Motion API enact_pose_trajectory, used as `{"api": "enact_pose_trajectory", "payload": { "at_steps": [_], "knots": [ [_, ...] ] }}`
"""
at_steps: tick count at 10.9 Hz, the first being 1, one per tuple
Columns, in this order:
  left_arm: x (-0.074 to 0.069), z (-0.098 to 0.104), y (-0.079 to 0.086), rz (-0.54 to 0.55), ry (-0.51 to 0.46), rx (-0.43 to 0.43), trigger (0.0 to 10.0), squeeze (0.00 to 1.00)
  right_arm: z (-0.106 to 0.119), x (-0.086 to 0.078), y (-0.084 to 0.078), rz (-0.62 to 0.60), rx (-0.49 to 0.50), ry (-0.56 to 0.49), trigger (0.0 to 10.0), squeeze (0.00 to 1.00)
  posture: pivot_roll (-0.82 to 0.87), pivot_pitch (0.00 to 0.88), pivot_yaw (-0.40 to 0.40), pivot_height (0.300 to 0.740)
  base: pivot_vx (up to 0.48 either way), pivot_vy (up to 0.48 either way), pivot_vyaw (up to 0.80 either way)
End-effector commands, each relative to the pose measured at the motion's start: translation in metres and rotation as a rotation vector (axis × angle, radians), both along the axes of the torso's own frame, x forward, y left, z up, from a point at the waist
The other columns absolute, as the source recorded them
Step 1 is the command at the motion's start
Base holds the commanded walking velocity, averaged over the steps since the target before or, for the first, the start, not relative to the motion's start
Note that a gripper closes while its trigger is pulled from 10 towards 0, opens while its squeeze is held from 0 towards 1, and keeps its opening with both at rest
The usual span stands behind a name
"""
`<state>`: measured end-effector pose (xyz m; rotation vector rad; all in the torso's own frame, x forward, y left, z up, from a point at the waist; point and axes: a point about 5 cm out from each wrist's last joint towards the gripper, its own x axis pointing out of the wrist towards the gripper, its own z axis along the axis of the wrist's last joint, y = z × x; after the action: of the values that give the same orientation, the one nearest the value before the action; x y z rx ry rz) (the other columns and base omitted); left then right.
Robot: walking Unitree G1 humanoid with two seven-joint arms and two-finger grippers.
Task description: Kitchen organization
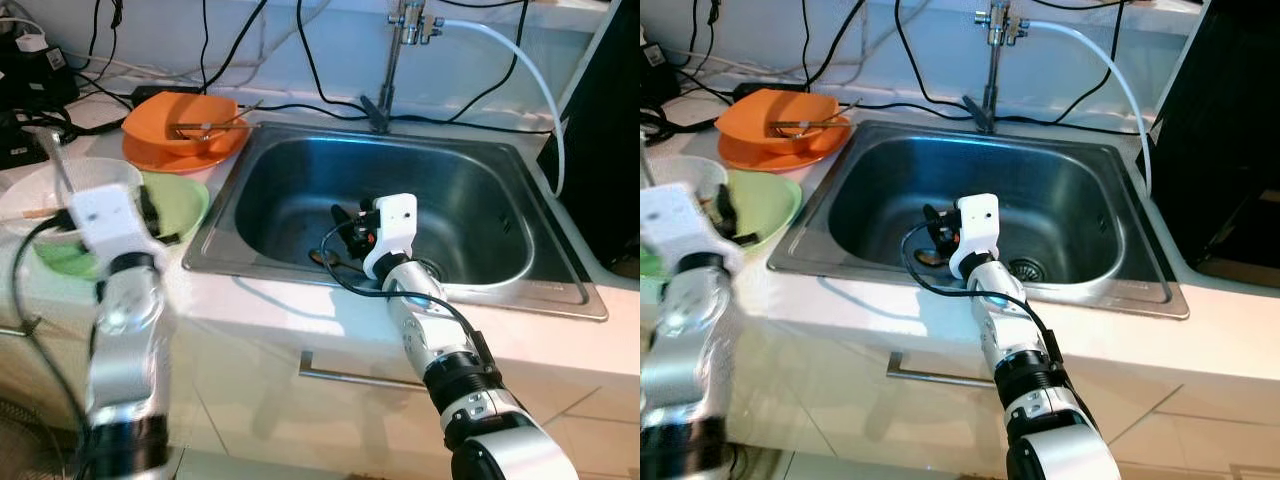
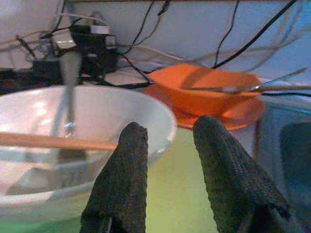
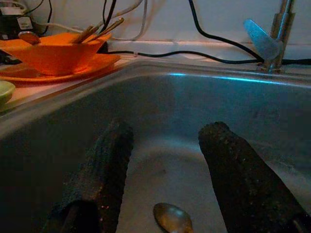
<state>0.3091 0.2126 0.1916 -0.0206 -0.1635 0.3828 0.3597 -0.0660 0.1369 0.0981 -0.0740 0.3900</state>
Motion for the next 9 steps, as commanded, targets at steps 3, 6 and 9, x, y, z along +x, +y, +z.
{"api": "enact_pose_trajectory", "payload": {
  "at_steps": [3, 6, 9],
  "knots": [
    [0.016, 0.002, -0.013, -0.074, -0.006, 0.006, 10.0, 0.00, -0.002, 0.000, -0.003, -0.015, 0.009, 0.012, 10.0, 0.00, 0.23, 0.022, -0.009, 0.740, 0.000, 0.000, 0.00],
    [0.026, 0.013, -0.024, -0.127, -0.052, 0.038, 10.0, 0.00, -0.002, 0.000, -0.002, -0.016, 0.009, 0.013, 10.0, 0.00, 0.22, 0.023, -0.006, 0.740, 0.000, 0.000, 0.00],
    [0.003, 0.015, -0.002, -0.043, -0.070, 0.074, 10.0, 0.00, -0.004, -0.001, -0.004, -0.021, 0.009, 0.016, 10.0, 0.00, 0.23, 0.035, -0.007, 0.740, 0.000, 0.000, 0.00]
  ]
}}
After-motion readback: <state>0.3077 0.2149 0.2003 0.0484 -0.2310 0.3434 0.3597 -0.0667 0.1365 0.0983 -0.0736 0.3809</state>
